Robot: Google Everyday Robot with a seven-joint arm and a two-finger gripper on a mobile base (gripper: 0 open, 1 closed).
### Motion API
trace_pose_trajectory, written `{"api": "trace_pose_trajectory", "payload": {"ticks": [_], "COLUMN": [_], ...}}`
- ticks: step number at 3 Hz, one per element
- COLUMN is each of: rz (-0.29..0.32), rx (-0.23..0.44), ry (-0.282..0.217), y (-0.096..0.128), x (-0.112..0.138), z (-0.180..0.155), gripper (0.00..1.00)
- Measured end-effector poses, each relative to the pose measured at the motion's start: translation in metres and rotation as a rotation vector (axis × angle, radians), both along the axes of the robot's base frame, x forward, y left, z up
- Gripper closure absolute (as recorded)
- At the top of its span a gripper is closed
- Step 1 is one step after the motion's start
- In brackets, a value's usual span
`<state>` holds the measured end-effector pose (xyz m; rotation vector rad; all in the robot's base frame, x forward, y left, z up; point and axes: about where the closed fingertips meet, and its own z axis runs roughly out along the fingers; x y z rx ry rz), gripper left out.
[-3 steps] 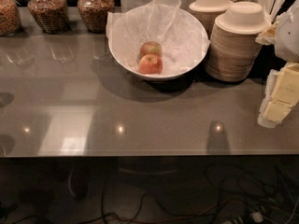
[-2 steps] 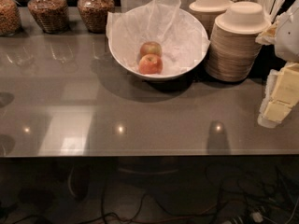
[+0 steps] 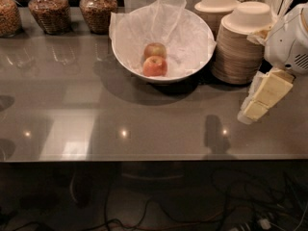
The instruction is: Pick apple from white bowl
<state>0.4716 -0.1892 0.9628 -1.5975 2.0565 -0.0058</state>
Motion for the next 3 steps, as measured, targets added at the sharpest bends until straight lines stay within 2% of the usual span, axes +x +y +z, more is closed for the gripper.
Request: {"api": "trace_pose_trajectory", "payload": {"ticks": [1, 2, 3], "rz": [0.013, 0.031, 0.044], "rx": [0.101, 0.173, 0.211], "ry": [-0.079, -0.106, -0.108], "y": [0.024, 0.052, 0.075], "x": [0.034, 0.074, 0.104], "z": [0.001, -0.001, -0.005], "gripper": [0.0, 0.0, 0.0]}}
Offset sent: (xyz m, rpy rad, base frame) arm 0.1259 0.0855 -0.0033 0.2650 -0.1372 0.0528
